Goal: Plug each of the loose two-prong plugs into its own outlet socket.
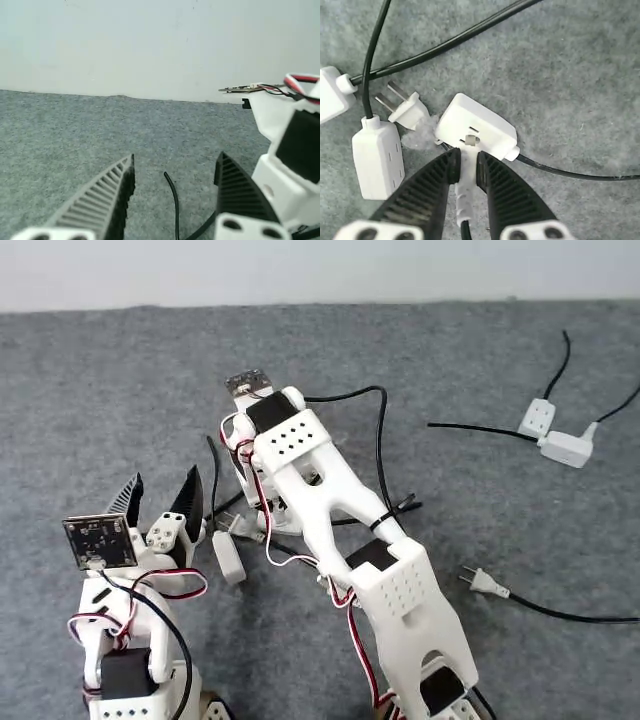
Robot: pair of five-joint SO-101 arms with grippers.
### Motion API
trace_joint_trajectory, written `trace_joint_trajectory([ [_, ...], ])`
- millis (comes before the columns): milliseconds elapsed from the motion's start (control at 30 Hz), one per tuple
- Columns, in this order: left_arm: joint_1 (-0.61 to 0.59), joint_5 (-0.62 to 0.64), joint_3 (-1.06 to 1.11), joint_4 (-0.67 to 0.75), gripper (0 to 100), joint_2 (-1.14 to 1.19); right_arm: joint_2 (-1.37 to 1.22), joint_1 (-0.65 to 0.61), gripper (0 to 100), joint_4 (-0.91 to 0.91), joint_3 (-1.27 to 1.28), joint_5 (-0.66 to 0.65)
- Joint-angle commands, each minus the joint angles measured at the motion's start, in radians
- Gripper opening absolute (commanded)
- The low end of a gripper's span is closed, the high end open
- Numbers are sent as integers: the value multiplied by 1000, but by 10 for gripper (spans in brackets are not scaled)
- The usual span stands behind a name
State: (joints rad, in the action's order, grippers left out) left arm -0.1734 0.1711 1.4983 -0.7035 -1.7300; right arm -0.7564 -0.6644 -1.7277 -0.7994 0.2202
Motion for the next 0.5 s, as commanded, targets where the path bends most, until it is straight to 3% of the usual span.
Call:
trace_joint_trajectory([
  [0,0,11,-16,29,261,-11,53,33,8,33,-46,40],
  [467,0,11,-16,29,261,-11,50,28,8,51,-41,41],
])
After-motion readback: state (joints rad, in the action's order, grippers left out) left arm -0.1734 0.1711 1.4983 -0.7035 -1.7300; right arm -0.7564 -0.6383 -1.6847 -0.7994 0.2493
